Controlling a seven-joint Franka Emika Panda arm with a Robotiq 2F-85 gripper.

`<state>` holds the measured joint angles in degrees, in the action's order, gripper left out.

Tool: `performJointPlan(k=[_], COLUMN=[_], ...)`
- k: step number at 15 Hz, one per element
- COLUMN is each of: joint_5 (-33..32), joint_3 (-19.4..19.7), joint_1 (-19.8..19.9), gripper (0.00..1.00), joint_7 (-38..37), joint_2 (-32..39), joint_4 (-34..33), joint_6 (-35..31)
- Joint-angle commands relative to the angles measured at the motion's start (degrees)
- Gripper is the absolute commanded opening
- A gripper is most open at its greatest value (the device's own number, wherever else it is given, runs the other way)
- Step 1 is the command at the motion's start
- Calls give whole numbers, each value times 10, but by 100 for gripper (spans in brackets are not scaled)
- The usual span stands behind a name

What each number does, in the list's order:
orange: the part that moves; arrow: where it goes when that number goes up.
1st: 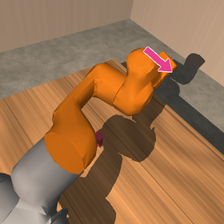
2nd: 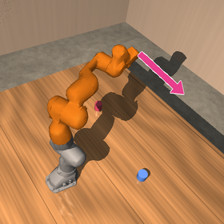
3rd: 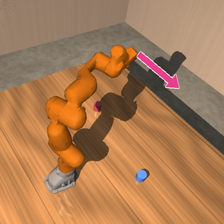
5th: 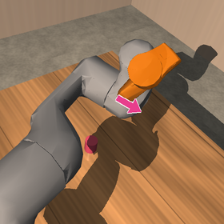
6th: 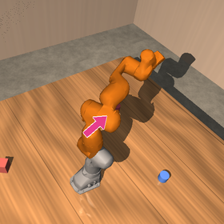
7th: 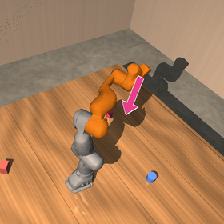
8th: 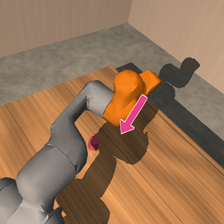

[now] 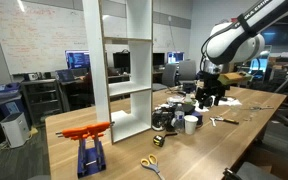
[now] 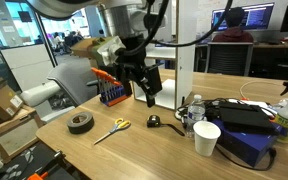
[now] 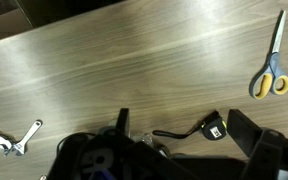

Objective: Put the scissors on the second row of the shelf

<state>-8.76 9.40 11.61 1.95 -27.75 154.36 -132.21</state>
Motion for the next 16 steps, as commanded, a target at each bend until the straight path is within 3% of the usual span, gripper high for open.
performJointPlan(k=[1, 9, 13, 16], joint_5=[2, 16, 71, 101], joint_3=[-3, -1, -3, -31], joint_1=[3, -3, -27, -55], gripper=[100, 100, 100, 100], joint_7=[1, -1, -5, -25], joint_2=[0, -3, -6, 12], joint_4=[-2, 0, 4, 3], joint_6=[1, -2, -9, -18])
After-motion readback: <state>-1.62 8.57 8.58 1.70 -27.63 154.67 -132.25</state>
